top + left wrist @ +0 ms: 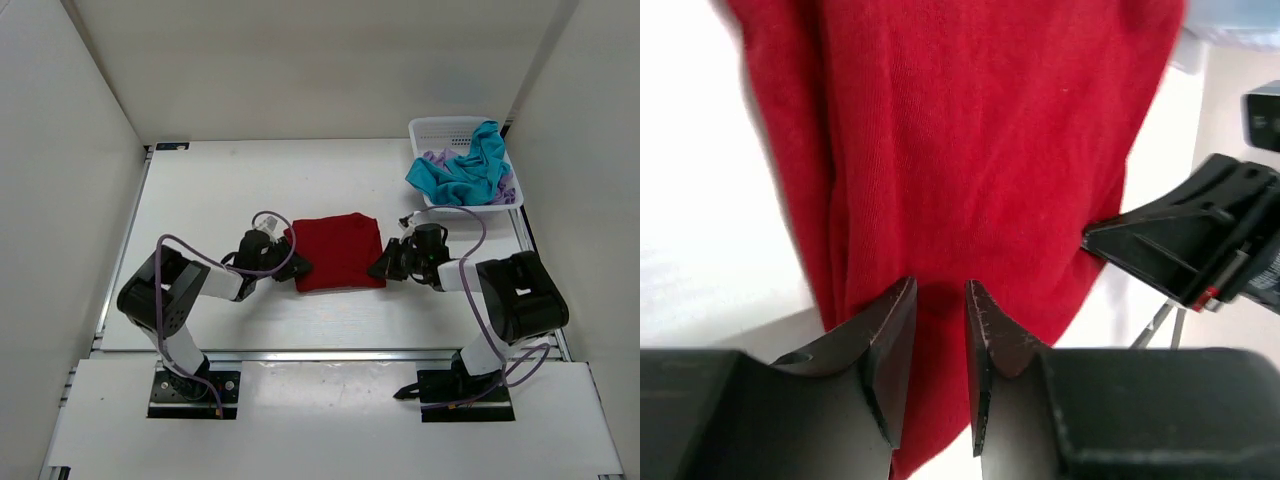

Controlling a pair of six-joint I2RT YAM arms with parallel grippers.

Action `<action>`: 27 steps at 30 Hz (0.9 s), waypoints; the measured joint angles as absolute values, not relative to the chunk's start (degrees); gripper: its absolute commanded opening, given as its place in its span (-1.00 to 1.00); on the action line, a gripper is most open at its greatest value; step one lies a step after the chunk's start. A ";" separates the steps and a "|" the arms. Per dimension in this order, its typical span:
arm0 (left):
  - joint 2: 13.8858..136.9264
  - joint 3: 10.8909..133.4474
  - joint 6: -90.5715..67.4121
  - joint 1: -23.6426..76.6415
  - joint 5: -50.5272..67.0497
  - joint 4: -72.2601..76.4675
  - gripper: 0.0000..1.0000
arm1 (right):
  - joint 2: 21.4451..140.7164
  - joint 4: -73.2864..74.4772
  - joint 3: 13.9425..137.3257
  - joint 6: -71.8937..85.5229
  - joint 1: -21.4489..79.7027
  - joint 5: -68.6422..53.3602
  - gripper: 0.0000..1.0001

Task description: Fold and stack the t-shirts

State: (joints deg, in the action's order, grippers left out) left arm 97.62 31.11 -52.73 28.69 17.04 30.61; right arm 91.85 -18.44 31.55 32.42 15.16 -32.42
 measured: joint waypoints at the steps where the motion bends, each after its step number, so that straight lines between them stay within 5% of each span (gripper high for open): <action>1: 96.99 30.52 -52.90 28.62 17.06 31.46 -0.25 | 91.81 -19.29 30.35 32.84 14.76 -32.80 -1.00; 6: 94.08 25.50 -53.52 28.53 17.96 34.87 -0.10 | 91.55 -21.69 29.02 33.23 12.91 -33.89 -0.99; 10: 85.91 21.32 -52.29 27.73 17.61 32.80 0.35 | 90.63 -21.69 28.91 33.19 12.67 -34.50 -0.54; 15: 75.26 21.32 -47.55 26.52 12.38 25.12 0.97 | 84.40 -20.40 28.91 33.10 13.21 -34.92 -0.25; 23: 83.74 24.88 -45.12 26.24 10.48 22.81 0.73 | 72.34 -18.00 28.42 32.82 13.50 -34.52 -0.19; 26: 89.62 28.69 -45.21 26.48 10.83 25.39 0.41 | 67.55 -16.86 26.61 32.80 13.47 -34.33 -0.19; 27: 91.98 30.20 -45.21 26.65 10.90 26.22 0.09 | 66.22 -16.51 26.00 32.80 13.45 -34.33 -0.17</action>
State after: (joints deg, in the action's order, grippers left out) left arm 91.98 30.20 -45.21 26.65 10.90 26.22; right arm 66.22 -16.51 26.00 32.80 13.45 -34.33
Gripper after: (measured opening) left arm 0.728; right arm 0.406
